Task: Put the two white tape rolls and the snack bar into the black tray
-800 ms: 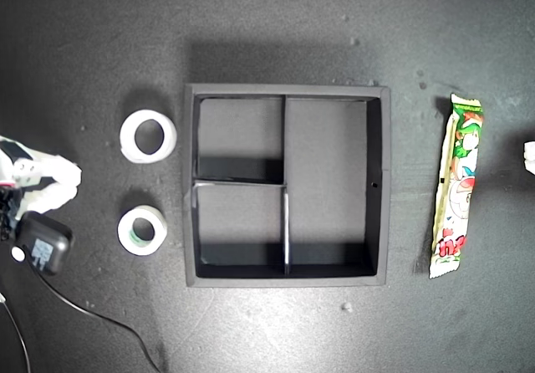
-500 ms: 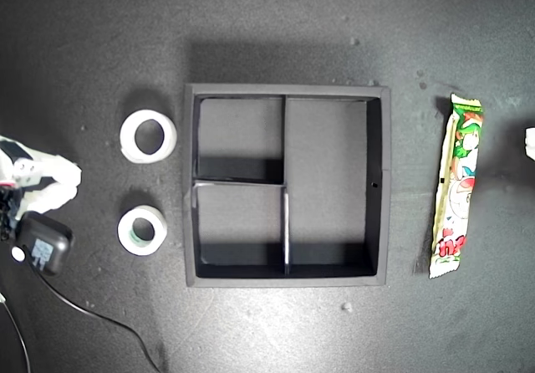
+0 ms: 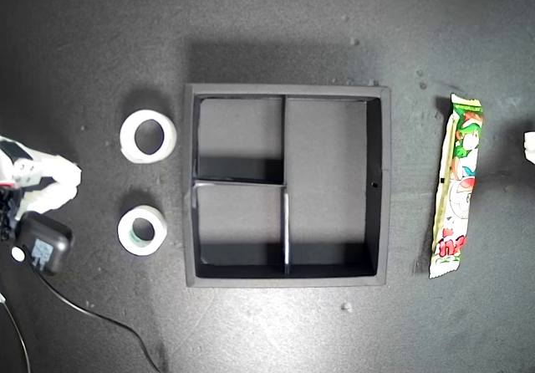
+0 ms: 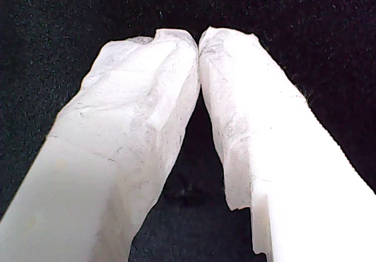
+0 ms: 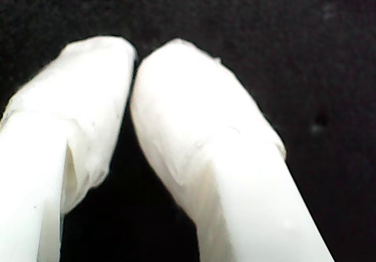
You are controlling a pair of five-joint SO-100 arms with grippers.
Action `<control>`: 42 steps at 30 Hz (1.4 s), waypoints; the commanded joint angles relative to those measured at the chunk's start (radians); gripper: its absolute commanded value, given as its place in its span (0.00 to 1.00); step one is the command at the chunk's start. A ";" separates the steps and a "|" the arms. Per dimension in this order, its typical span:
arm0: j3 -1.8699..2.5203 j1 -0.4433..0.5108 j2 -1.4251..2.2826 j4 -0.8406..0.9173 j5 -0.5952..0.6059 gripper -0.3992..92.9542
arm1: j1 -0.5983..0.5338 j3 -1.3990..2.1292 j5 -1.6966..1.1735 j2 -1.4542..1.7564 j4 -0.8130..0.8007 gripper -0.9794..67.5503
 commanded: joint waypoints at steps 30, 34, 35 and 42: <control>0.061 -0.212 0.052 -0.014 -0.275 0.01 | 0.150 0.012 0.041 0.006 -0.183 0.01; 0.061 -0.262 0.052 -0.135 -0.098 0.00 | 0.152 0.012 0.021 0.006 -0.319 0.01; 0.061 -0.262 0.052 -0.179 -0.066 0.00 | 0.146 0.012 0.072 0.006 -0.342 0.01; 0.061 -0.161 0.052 -0.598 0.215 0.00 | 0.160 0.012 0.040 0.006 -0.580 0.01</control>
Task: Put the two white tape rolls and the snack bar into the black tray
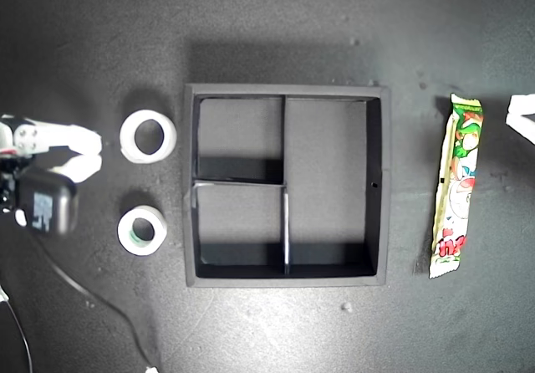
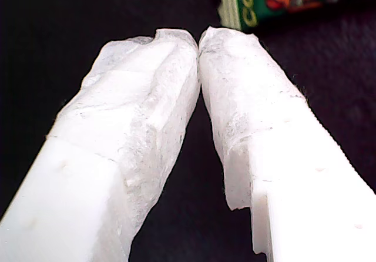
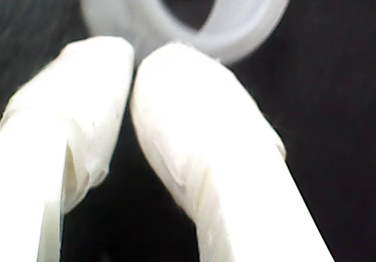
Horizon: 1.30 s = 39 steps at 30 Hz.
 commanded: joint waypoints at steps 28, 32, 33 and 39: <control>-0.644 0.020 -0.592 0.041 0.339 0.21 | -0.218 -0.933 -0.514 -0.959 -0.153 0.27; -0.873 0.049 -0.851 0.195 0.314 0.21 | -0.268 -1.318 -0.586 -1.305 0.153 0.26; -0.905 0.057 -0.893 0.219 0.311 0.21 | -0.282 -1.379 -0.603 -1.364 0.216 0.25; -0.950 0.091 -1.058 0.270 0.296 0.24 | -0.360 -1.591 -0.624 -1.574 0.497 0.27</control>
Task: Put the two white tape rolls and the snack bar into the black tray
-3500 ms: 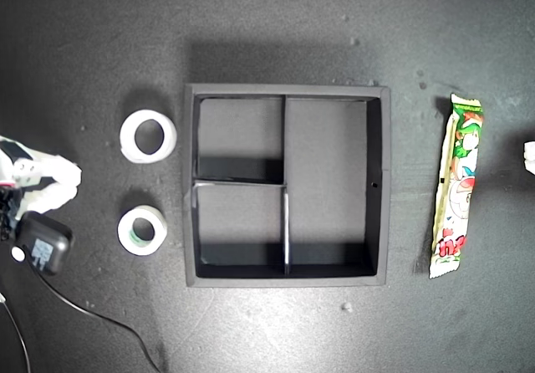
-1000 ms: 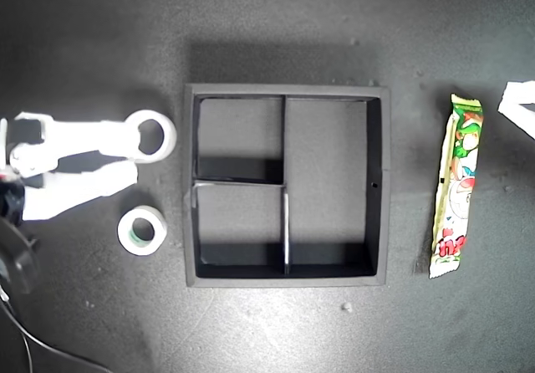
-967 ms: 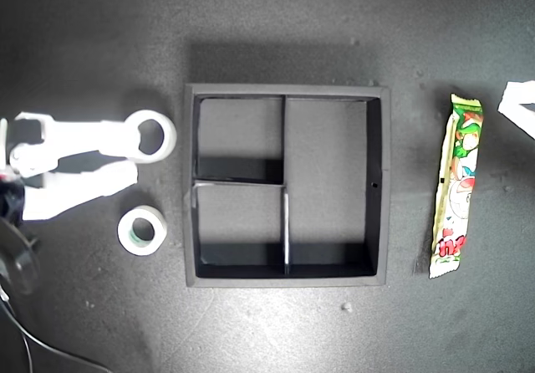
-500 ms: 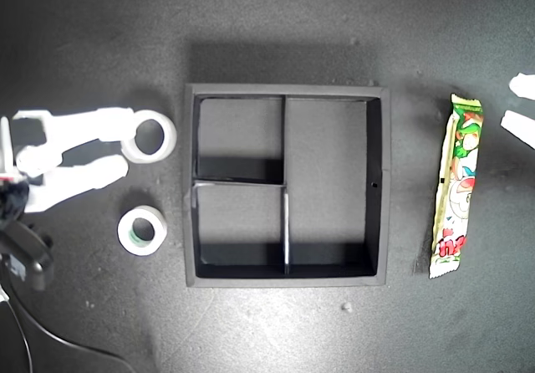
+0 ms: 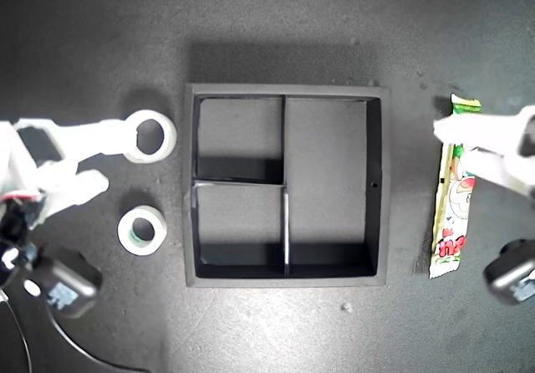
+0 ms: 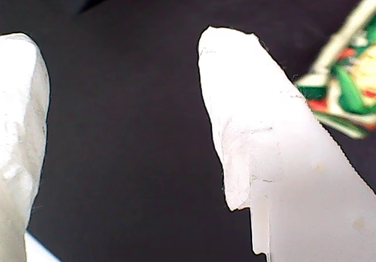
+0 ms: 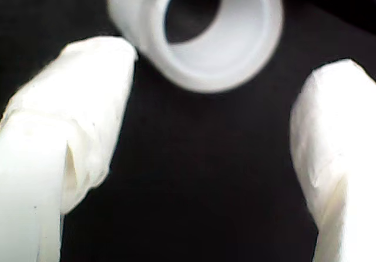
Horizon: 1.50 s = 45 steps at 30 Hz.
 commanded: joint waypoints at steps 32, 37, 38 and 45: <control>-0.160 -0.023 -0.565 -0.135 0.026 0.23 | -0.193 0.037 0.061 -0.238 0.206 0.40; -0.158 -0.044 -0.606 -0.178 0.040 0.23 | -0.181 0.117 0.063 -0.258 0.109 0.39; -0.158 -0.048 -0.615 -0.187 0.043 0.23 | -0.179 0.132 0.063 -0.258 0.083 0.39; -0.153 -0.069 -0.667 -0.233 0.061 0.22 | -0.164 0.241 0.064 -0.259 -0.114 0.36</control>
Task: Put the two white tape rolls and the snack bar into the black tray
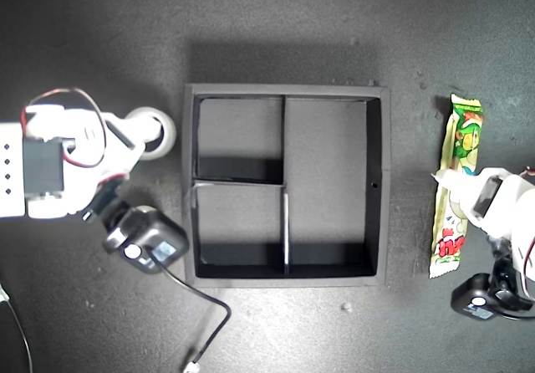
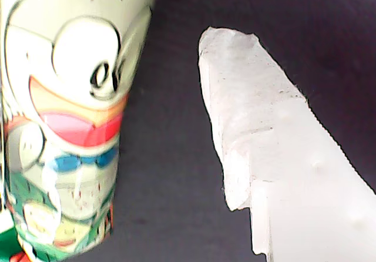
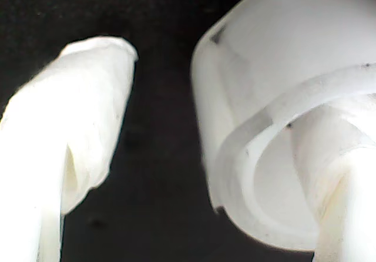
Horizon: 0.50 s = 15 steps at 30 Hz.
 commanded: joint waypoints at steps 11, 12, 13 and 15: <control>-0.002 -0.071 -0.031 -0.071 0.037 0.15 | 0.083 0.107 -0.051 0.005 -0.216 0.25; 0.003 -0.078 -0.028 -0.074 0.038 0.13 | 0.087 0.107 -0.055 0.005 -0.216 0.23; 0.006 -0.086 -0.025 -0.077 0.040 0.12 | 0.091 0.104 -0.061 0.005 -0.216 0.22; 0.008 -0.101 -0.021 -0.080 0.044 0.09 | 0.094 0.100 -0.067 0.005 -0.212 0.21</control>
